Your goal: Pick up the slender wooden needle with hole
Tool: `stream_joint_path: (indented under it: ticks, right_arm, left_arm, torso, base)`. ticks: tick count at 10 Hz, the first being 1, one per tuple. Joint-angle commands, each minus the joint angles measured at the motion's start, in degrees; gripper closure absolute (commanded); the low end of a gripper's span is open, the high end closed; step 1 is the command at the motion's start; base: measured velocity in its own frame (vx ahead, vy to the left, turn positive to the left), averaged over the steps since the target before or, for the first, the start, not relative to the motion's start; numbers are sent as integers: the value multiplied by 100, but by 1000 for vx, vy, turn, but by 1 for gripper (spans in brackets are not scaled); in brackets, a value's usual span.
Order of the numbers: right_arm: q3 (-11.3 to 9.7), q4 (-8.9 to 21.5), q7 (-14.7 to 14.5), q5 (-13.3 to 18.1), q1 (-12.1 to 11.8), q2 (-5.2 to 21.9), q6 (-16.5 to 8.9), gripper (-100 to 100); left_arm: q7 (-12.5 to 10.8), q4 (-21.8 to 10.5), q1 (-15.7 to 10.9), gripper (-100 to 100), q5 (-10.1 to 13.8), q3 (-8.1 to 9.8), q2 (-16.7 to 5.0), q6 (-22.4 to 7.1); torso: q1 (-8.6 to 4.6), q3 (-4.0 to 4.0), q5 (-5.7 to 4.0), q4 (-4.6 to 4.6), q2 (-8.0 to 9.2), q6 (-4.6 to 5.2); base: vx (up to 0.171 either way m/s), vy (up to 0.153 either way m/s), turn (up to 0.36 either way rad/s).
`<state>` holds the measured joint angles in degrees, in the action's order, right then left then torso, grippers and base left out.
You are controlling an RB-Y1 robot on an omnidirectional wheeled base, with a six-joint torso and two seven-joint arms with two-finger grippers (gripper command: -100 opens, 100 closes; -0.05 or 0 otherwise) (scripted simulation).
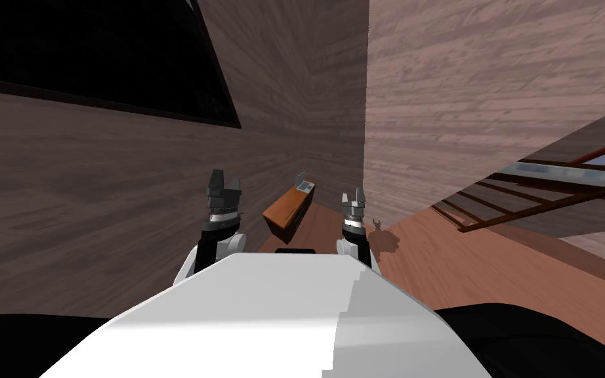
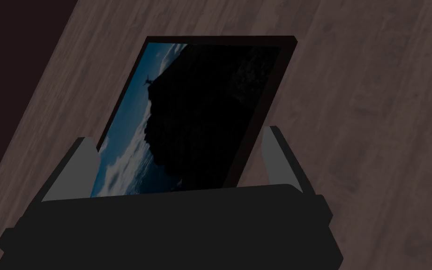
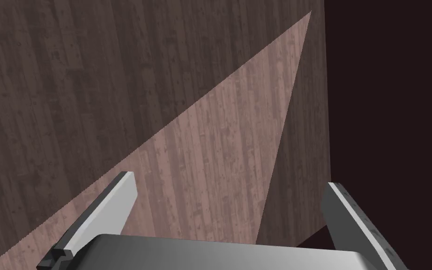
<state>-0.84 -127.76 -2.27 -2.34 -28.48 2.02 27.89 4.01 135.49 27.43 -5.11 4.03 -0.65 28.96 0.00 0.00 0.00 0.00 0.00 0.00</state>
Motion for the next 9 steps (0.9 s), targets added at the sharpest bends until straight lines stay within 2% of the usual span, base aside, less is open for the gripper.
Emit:
stream_joint_path:
  ticks: [1,4,9]
  right_arm:
    - [0,0,0,0,0,0,0,0]
    - [-1,0,0,0,0,-1,0,0]
    - [-2,0,0,0,-1,-2,0,0]
  left_arm:
    - [-32,-57,24,-100,64,-6,-192,-34]
    - [-155,-286,118,-100,318,-38,-596,-155]
    - [-515,-934,402,-100,1073,-150,-1178,-476]
  torso:
    - [0,0,0,0,0,0]
    - [-33,-4,-7,-2,-7,1]
    - [-73,-19,-17,-7,-33,2]
  base:
    - [6,-29,-37]
    - [20,-99,-49]
    - [68,-182,-88]
